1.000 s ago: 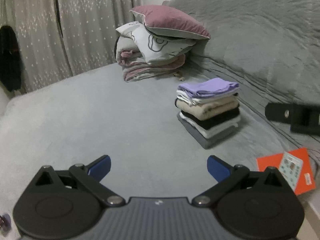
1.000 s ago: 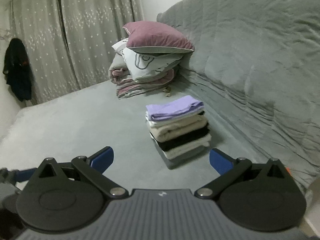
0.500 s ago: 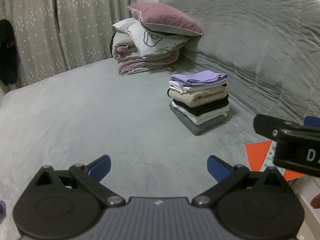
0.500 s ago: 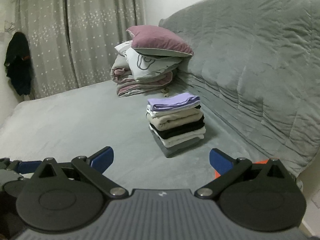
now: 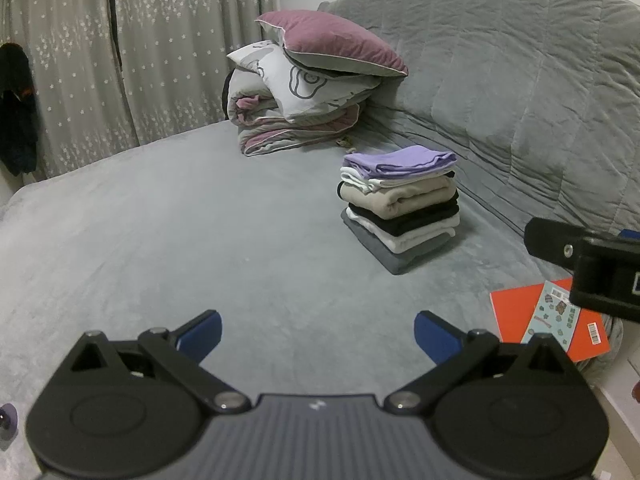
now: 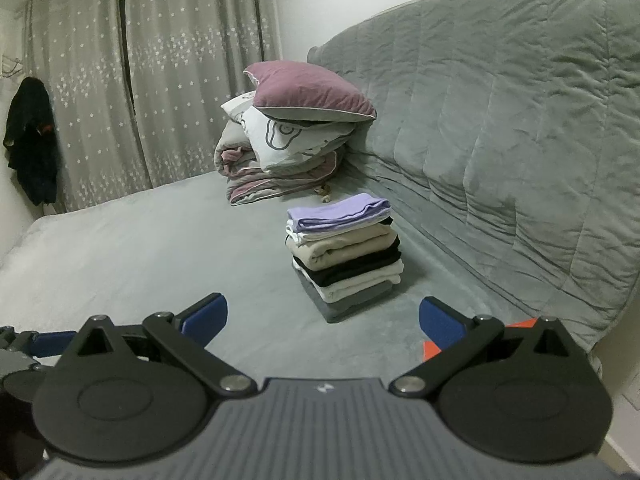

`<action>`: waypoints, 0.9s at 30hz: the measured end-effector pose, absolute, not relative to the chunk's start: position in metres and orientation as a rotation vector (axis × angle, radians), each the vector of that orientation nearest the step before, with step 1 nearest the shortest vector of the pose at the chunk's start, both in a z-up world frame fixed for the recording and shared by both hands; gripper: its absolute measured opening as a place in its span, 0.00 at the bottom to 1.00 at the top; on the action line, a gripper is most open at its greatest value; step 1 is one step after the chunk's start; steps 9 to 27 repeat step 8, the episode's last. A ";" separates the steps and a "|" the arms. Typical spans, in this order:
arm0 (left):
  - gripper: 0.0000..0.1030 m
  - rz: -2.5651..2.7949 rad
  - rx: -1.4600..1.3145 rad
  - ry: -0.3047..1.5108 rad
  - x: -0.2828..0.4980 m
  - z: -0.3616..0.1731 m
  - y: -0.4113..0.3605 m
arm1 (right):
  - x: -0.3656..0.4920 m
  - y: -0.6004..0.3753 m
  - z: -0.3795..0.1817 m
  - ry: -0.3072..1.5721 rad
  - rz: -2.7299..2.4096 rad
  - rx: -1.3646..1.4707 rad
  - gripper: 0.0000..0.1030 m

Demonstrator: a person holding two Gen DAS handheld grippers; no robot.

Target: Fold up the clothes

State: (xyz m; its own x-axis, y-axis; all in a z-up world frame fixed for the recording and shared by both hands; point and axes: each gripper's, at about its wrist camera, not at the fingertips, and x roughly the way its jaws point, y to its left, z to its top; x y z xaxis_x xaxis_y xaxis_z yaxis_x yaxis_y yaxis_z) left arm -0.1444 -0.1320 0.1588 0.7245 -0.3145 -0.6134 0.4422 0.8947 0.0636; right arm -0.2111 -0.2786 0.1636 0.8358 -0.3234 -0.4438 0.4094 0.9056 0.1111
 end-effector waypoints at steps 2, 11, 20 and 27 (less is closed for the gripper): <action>0.99 -0.420 0.213 0.634 -0.144 0.159 -0.131 | -0.211 -0.277 0.164 0.431 -0.393 0.200 1.00; 0.99 -0.419 0.209 0.632 -0.144 0.161 -0.125 | -0.211 -0.273 0.161 0.435 -0.395 0.202 1.00; 0.99 -0.419 0.209 0.632 -0.144 0.161 -0.125 | -0.211 -0.273 0.161 0.435 -0.395 0.202 1.00; 0.99 -0.419 0.209 0.632 -0.144 0.161 -0.125 | -0.211 -0.273 0.161 0.435 -0.395 0.202 1.00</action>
